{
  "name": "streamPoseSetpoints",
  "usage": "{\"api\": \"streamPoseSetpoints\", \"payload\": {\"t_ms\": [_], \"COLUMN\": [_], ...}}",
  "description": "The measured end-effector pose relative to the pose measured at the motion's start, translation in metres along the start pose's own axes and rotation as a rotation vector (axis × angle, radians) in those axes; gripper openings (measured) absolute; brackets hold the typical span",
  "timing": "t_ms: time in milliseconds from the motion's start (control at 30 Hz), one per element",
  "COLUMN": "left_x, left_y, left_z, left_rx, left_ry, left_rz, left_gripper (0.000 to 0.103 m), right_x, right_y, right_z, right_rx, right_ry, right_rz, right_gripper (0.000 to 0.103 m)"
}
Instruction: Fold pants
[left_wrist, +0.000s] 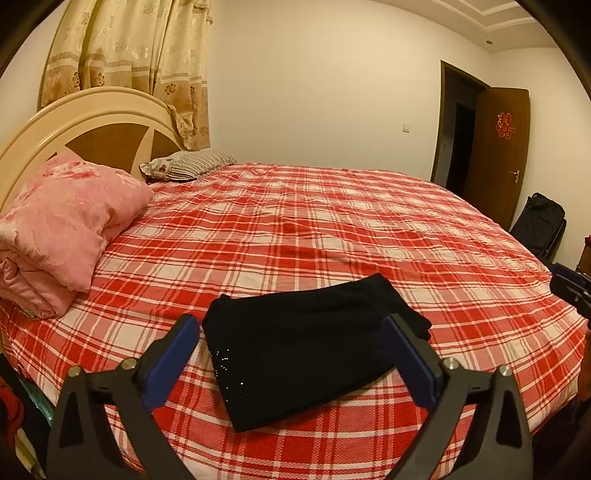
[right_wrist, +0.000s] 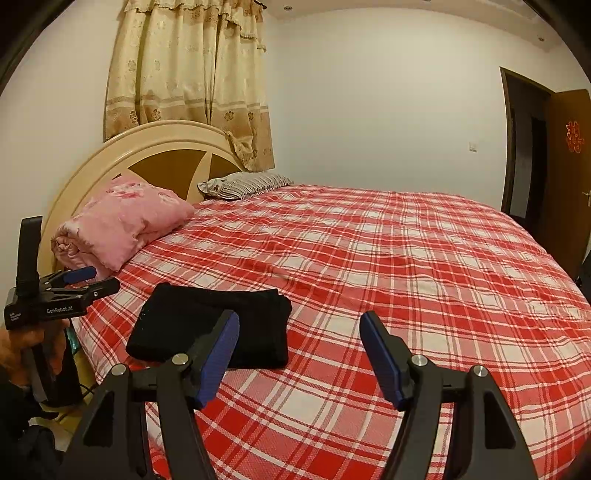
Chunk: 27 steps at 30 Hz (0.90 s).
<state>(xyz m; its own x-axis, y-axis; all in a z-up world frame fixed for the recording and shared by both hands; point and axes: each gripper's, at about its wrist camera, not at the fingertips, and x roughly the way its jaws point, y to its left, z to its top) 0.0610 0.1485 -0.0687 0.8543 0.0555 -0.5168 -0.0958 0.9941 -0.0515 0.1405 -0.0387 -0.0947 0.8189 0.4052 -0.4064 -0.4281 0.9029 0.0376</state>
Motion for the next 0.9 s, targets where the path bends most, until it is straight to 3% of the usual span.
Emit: {"api": "streamPoseSetpoints", "payload": {"t_ms": [900], "left_x": [-0.0008], "left_y": [-0.0023], "left_z": [-0.0005], "left_rx": [0.011], "left_ry": [-0.027], "left_rz": [0.026], "left_gripper": [0.102], "right_x": [0.003], "right_y": [0.0054], "right_z": [-0.0068], "right_rx": [-0.043], "right_ry": [0.013], "right_rz": [-0.014], "right_gripper": [0.069]}}
